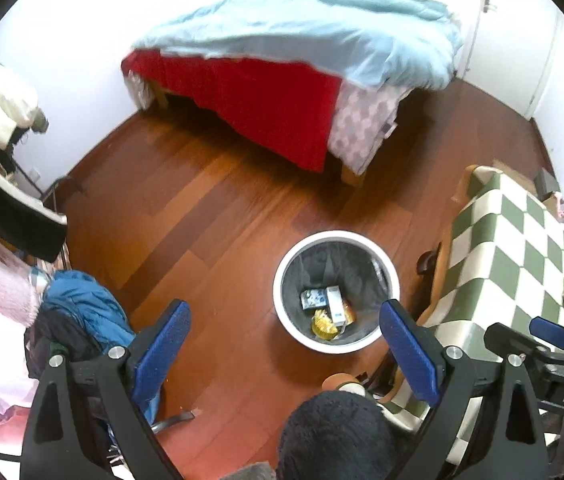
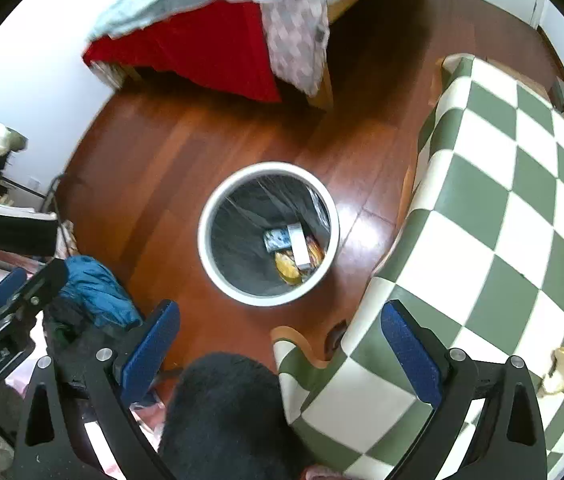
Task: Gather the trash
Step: 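Move both tools back from the bin to the table, then grasp the orange peel with the left tool while the right tool grasps the yellow cigarette pack, then carry the orange peel and cigarette pack with both tools over the bin, then open both tools to drop the peel and cigarette pack into the bin, then move both tools back to the table toward the clear plastic cup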
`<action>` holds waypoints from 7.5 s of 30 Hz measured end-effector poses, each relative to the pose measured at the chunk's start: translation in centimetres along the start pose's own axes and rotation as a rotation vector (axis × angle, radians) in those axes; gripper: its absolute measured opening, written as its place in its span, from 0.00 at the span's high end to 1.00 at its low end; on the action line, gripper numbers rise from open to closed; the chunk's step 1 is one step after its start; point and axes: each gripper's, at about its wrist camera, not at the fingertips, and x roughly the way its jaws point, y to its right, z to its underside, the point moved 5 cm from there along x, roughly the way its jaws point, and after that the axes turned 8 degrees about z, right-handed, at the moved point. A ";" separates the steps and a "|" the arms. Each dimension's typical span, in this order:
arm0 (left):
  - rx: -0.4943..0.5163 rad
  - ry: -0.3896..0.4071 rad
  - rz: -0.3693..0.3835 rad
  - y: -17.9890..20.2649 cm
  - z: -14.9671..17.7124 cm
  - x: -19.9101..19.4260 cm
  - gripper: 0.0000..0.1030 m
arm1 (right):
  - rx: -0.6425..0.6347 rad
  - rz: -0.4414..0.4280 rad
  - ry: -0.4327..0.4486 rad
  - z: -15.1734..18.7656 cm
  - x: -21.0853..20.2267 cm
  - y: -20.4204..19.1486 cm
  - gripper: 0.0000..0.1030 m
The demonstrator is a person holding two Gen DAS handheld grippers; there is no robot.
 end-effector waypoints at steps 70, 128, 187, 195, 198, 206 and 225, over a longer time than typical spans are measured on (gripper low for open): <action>0.568 -0.286 0.390 42.3 14.5 9.3 0.94 | 0.623 0.431 -0.073 21.5 -2.1 42.4 0.38; -0.198 -0.420 0.358 -1.6 -1.9 21.9 0.52 | 0.013 -0.009 -0.102 -5.5 13.8 -0.6 0.40; 0.146 -0.045 0.091 10.3 5.7 2.3 0.00 | 0.228 -0.065 0.175 7.8 -10.1 11.0 0.01; 0.315 -0.202 0.101 19.6 13.5 7.7 0.00 | 0.474 0.052 0.060 16.5 -5.5 24.2 0.02; 0.344 -0.236 0.123 21.7 14.9 8.4 0.00 | 0.503 0.055 0.036 18.1 -3.3 26.0 0.11; 0.297 -0.341 0.425 31.0 18.0 6.8 0.01 | 0.663 0.043 0.076 20.1 -3.7 31.2 0.13; 0.415 -0.262 0.371 40.7 15.5 9.7 0.64 | 0.750 0.122 0.137 20.6 -8.4 42.7 0.13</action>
